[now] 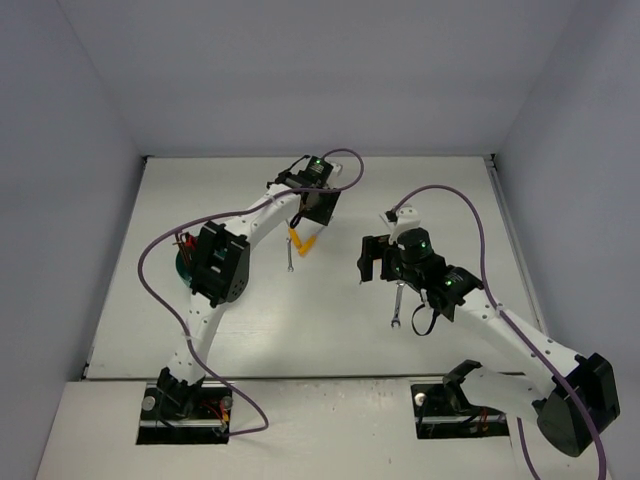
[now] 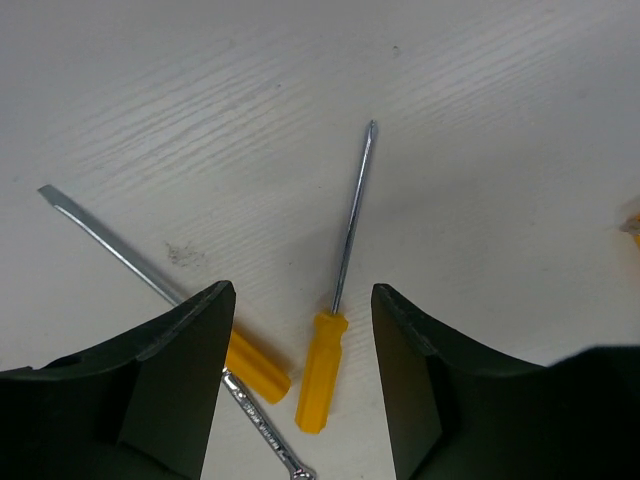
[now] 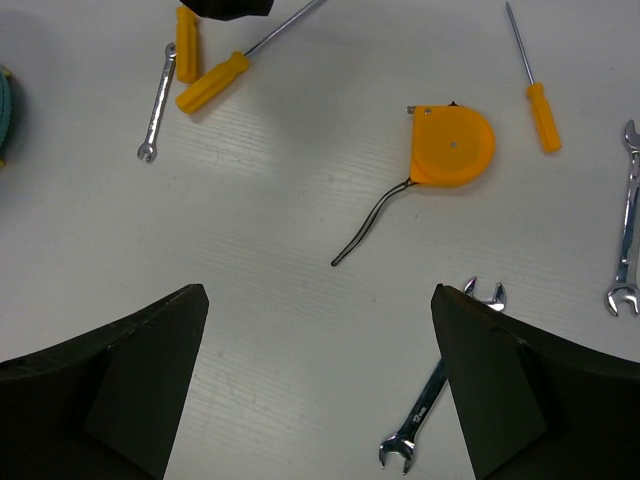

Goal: Sort the tools into containers

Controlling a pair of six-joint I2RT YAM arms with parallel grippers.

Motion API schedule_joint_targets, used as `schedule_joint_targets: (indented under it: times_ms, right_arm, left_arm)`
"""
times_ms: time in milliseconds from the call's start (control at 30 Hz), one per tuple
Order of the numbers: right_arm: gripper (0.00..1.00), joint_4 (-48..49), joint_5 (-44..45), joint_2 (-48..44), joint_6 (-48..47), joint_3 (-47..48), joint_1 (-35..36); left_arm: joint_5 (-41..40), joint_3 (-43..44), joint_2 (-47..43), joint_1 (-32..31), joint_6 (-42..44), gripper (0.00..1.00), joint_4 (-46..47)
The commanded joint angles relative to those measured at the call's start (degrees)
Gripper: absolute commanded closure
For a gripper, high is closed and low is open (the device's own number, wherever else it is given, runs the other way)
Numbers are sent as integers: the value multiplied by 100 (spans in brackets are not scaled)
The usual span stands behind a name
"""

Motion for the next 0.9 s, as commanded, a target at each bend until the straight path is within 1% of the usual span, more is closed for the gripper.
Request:
schedule_joint_targets:
  times_ms: [0,200,300,333,367,400,533,567,633,833,867]
  right_arm:
    - [8,172,-114,-95,84,-54,-55]
    - [8,172,-159,31,98,-85,-61]
    - [9,172,-157,126,91,-54,-63]
    - [8,172,-163,145,97,-48,-63]
    - [8,178,-164,153,110,-41,-63]
    - [8,181,-160,160,115,-38,-63]
    - [8,181,-164,182,107,-38,-63]
    - [8,181,-157,183,107,-38,-63]
    - [8,181,-147,175,99,-46,-63]
    - [8,172,-103,113,98,-56,-72]
    - [8,172,-90,106,98,-68,-72]
  left_arm:
    - [187,393,92,-30,61,49,-125]
    - [401,152,207,-30,-165,54,-121]
    - [451,-82,146,-34,-314,60,-118]
    - [496,-206,100,-47,-379,64,-105]
    - [495,-355,42,-48,-385,64,-104]
    - [516,-509,-14,-55,-482,68,-97]
    - [615,-1140,-244,-177,-908,94,-9]
    - [622,-1240,-282,-201,-976,98,7]
    - [661,-1553,-440,-258,-1185,100,33]
    - [634,-2246,-965,-382,-1641,100,81]
    - [590,-2285,-1065,-382,-1649,91,81]
